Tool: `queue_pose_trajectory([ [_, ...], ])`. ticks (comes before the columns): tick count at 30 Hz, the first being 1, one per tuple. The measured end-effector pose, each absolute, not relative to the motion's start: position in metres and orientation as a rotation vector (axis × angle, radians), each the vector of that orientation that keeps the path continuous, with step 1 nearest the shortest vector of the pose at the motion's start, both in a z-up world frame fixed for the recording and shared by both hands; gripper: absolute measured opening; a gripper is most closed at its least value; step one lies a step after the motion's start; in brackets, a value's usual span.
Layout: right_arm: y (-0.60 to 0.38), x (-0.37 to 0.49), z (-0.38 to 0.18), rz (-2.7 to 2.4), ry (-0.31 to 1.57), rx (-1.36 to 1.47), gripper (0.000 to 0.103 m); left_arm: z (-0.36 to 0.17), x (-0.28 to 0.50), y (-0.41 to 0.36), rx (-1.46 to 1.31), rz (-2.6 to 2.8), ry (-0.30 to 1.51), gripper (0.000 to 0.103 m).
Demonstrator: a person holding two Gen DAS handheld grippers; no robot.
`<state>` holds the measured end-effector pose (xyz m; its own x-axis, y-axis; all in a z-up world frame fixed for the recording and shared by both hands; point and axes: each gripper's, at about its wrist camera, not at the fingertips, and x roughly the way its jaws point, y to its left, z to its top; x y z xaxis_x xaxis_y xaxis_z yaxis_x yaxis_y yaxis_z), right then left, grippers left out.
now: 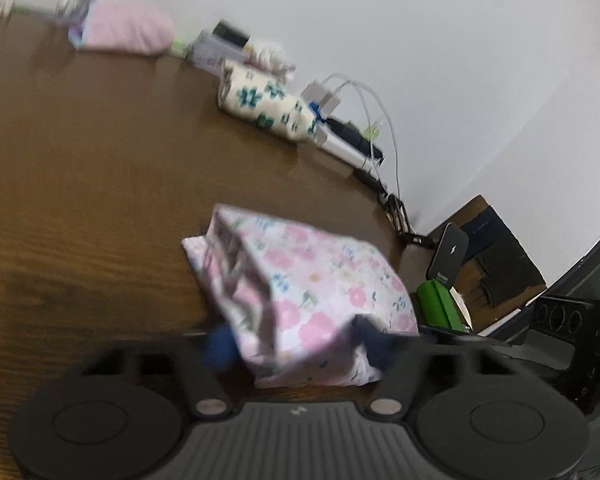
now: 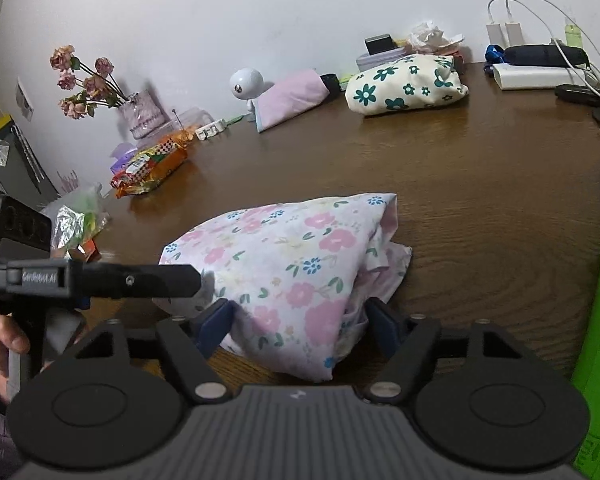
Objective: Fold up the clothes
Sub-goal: 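Carry the folded dress with both grippers onto the green-flowered cushion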
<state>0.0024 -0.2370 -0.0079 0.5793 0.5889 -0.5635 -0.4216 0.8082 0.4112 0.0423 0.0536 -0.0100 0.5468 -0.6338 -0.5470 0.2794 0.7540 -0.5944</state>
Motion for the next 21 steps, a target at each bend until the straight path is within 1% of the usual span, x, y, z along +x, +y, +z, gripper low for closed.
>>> queue_pose_trajectory([
  [1,-0.237,0.003,-0.009,0.599,0.746,0.252,0.059,-0.012,0.043,0.054,-0.488,-0.568,0.827,0.041],
  [2,-0.237,0.004,-0.01,0.6,0.746,0.261,0.053,-0.013,0.044,0.053,-0.5,-0.57,0.825,0.036],
  [4,-0.235,0.003,-0.009,0.601,0.748,0.254,0.047,-0.012,0.042,0.049,-0.473,-0.566,0.821,0.032],
  [5,-0.233,0.003,-0.009,0.601,0.749,0.248,0.044,-0.011,0.039,0.048,-0.463,-0.568,0.818,0.027],
  [7,-0.231,0.002,-0.009,0.602,0.75,0.238,0.041,-0.009,0.034,0.045,-0.449,-0.572,0.809,0.022],
  [9,-0.229,0.0,-0.007,0.606,0.747,0.229,0.034,-0.005,0.028,0.04,-0.422,-0.57,0.793,0.018],
  [11,-0.228,-0.005,-0.004,0.614,0.733,0.211,0.022,0.0,0.023,0.036,-0.402,-0.57,0.776,0.015],
  [14,-0.226,-0.011,0.004,0.624,0.715,0.175,0.018,0.008,0.018,0.031,-0.371,-0.574,0.757,0.014],
  [21,-0.235,-0.027,0.028,0.657,0.675,0.181,0.013,0.027,0.005,0.035,-0.405,-0.626,0.709,0.012],
])
